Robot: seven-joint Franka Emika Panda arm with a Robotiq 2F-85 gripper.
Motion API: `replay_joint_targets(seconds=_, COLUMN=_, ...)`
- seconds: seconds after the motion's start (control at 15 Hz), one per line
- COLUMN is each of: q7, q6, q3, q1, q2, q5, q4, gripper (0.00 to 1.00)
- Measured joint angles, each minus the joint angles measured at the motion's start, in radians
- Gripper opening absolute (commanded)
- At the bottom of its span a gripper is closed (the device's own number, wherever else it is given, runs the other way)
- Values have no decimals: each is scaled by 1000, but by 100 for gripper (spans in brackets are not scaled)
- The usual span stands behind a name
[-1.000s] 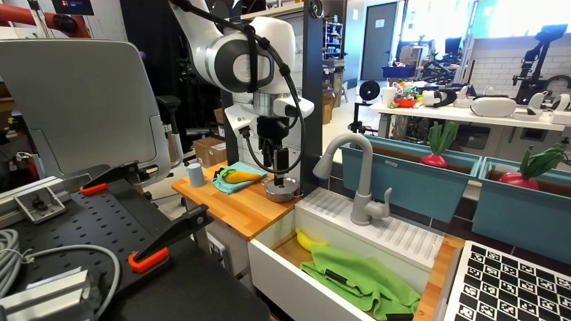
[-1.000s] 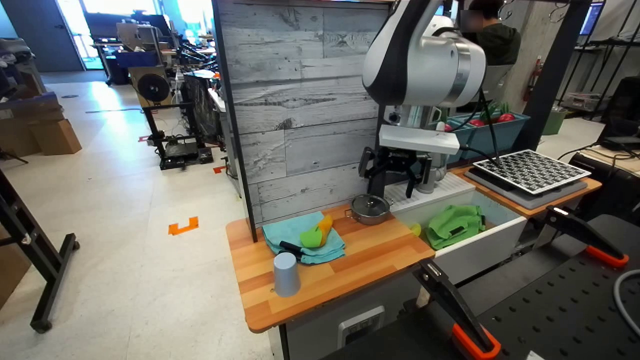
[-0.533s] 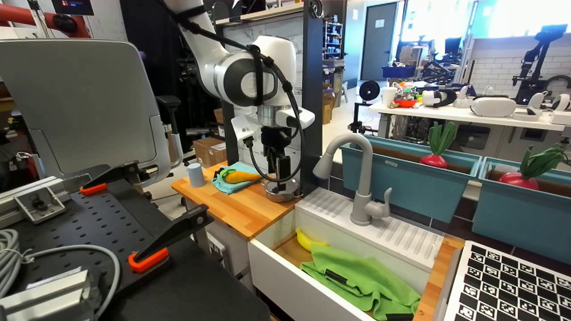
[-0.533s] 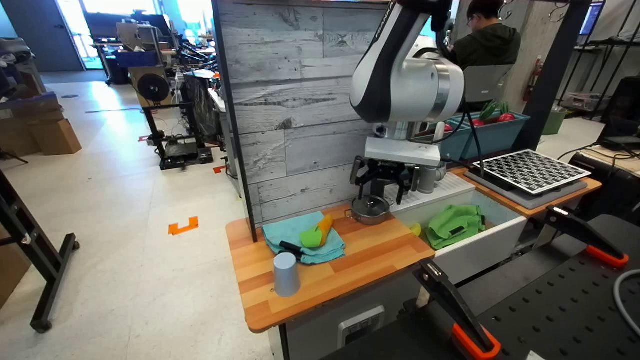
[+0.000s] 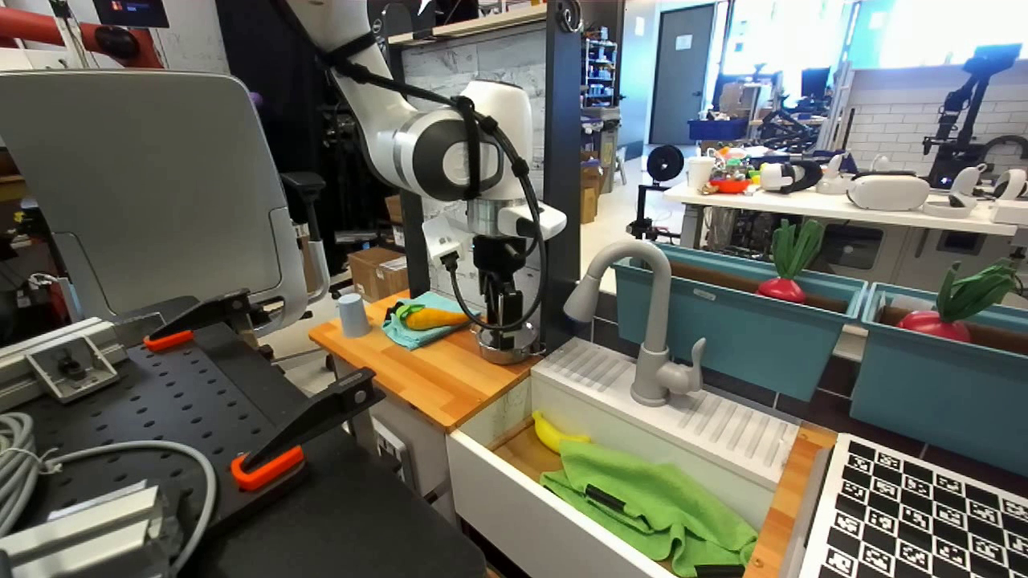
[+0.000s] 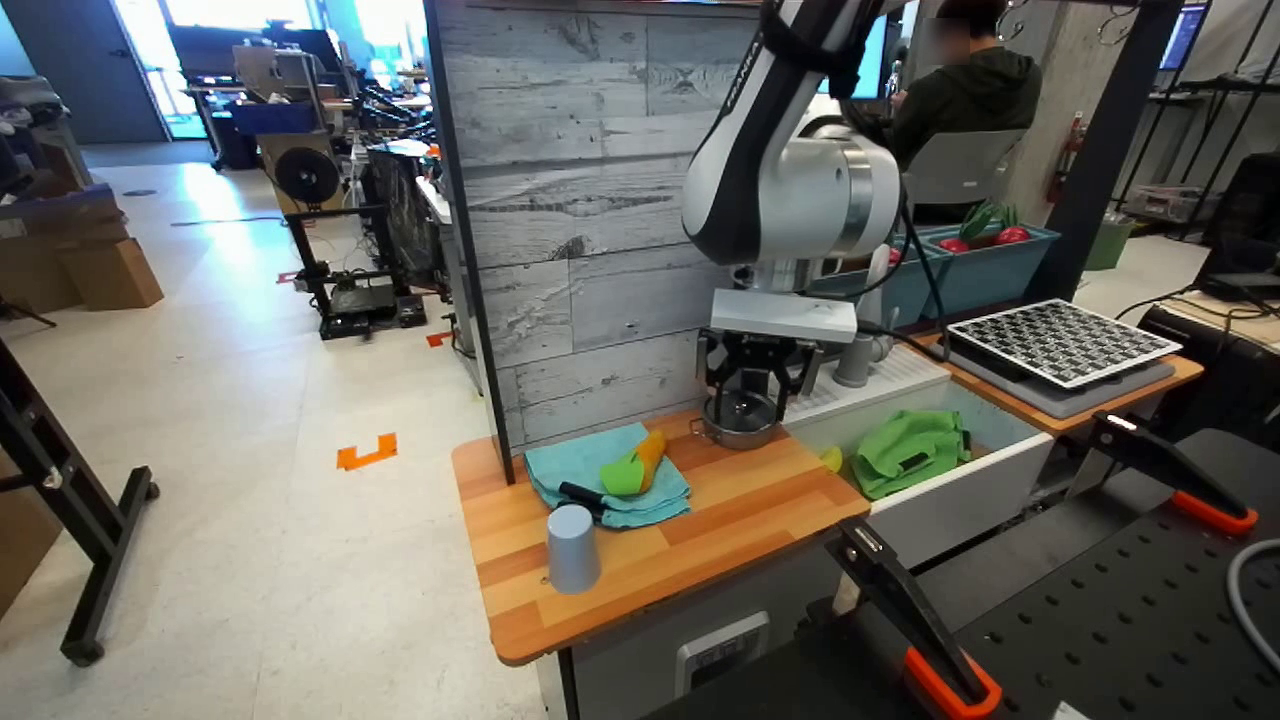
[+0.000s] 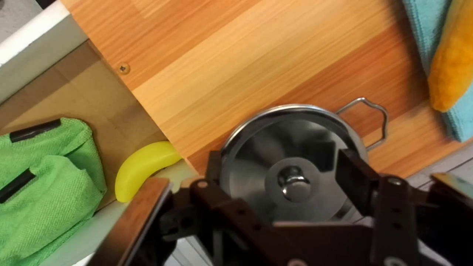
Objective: Remove the lead from the pot and put it on the table, pick up a toy and put it in the pot
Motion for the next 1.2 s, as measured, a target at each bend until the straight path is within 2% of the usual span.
replay_joint_targets(seconds=0.4, q7=26, q6=-45, q3=-5, q1=0, q2=3, q5=0, q4=24, gripper=6)
replay_joint_targets(seconds=0.6, q7=43, q6=-52, q3=-4, q1=3, q2=0, q5=0, q4=25, gripper=0)
replay_joint_targets(seconds=1.0, q7=53, q6=-62, q3=-5, q1=8, q2=-2, q5=0, q4=26, gripper=0)
replay_joint_targets(seconds=1.07, q7=53, q6=-62, q3=-5, q1=8, q2=-2, q5=0, q4=26, gripper=26)
replay_joint_targets(seconds=1.2, q7=53, q6=-62, q3=-5, q1=8, q2=-3, q5=0, q4=25, gripper=33)
